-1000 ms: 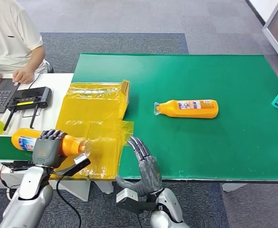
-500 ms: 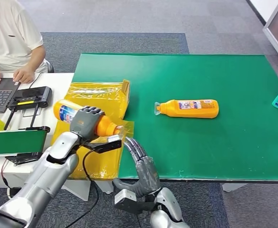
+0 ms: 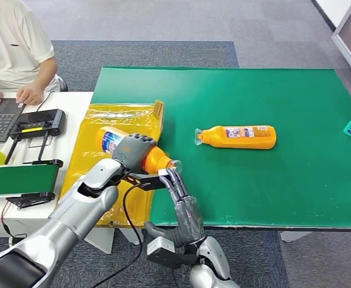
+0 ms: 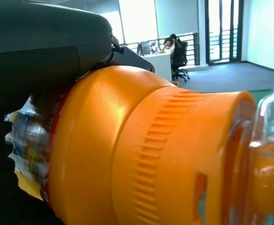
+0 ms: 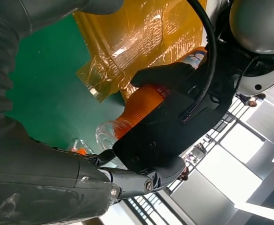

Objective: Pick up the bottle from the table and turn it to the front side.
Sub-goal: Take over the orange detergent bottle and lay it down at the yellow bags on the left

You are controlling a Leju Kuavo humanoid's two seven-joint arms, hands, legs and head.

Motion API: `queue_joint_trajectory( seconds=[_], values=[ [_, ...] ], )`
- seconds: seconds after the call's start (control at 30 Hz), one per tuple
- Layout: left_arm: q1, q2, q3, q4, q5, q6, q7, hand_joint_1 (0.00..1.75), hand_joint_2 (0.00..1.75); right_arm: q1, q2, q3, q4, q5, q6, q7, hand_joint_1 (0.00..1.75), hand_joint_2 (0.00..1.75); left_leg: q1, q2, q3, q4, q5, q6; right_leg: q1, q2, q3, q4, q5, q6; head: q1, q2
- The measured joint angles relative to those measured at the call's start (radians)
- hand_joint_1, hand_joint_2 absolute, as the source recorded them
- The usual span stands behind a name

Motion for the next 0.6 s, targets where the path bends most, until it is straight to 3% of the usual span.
queue_joint_trajectory(
  seconds=[0.6],
  values=[
    [-0.102,0.01,-0.042,0.248,0.08,-0.13,0.048,1.75,1.75,-0.004,0.003,-0.01,0.016,0.007,0.011,-0.025,0.0,1.75,0.0,0.0,-0.001,0.0,0.001,0.0,0.0,0.0,-0.001,0.0,0.001,-0.001,0.0,0.0]
  ],
)
